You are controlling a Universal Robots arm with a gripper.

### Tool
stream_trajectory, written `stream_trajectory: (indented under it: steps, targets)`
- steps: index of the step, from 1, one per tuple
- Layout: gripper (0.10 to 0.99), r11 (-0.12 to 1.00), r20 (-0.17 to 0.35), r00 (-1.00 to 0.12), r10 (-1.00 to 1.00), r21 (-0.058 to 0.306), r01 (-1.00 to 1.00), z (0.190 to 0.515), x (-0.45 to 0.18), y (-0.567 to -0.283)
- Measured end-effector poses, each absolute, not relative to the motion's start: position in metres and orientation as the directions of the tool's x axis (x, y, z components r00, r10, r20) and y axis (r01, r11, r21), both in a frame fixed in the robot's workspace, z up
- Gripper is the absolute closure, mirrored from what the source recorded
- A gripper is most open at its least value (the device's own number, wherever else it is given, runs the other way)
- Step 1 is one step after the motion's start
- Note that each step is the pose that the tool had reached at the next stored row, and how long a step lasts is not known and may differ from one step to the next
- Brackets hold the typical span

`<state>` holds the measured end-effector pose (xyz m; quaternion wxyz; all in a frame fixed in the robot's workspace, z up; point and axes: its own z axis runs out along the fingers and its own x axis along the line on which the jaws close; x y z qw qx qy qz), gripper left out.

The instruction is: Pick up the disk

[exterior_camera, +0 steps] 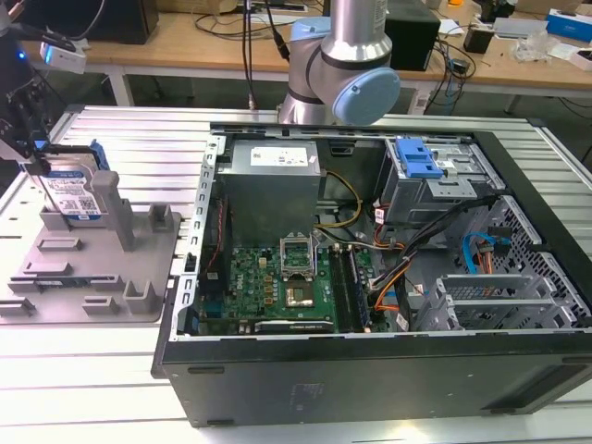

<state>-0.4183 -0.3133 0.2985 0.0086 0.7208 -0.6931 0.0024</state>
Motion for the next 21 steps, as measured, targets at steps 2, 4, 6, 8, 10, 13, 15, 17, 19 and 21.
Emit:
stream_trajectory:
  steps: [2, 4, 6, 8, 10, 13, 15, 17, 19, 21]
  targets:
    - [0.69, -0.039, 0.015, 0.039, -0.999, 0.009, -0.999, 0.2985, -0.4183, -0.3133]
    - [0.69, -0.039, 0.015, 0.039, -0.999, 0.009, -0.999, 0.2985, -0.4183, -0.3133]
    - [0.69, -0.039, 0.015, 0.039, -0.999, 0.009, -0.999, 0.2985, -0.4183, -0.3133]
    - [0.718, -0.039, 0.015, 0.039, -0.999, 0.009, -0.999, 0.2983, -0.4183, -0.3133]
    - [0.718, -0.039, 0.015, 0.039, -0.999, 0.009, -0.999, 0.2981, -0.4183, -0.3133]
    - [0.718, -0.039, 0.015, 0.039, -0.999, 0.009, -0.999, 0.2979, -0.4183, -0.3133]
    - [0.718, -0.038, 0.014, 0.038, -0.999, 0.009, -0.999, 0.2978, -0.4183, -0.3144]
    - [0.718, -0.038, 0.014, 0.038, -0.999, 0.009, -0.999, 0.2992, -0.4183, -0.3156]
    - [0.718, -0.038, 0.011, 0.038, -0.999, 0.009, -0.999, 0.3032, -0.4184, -0.3173]
    - [0.718, -0.038, 0.004, 0.038, -0.999, 0.009, -0.999, 0.3065, -0.4184, -0.3183]
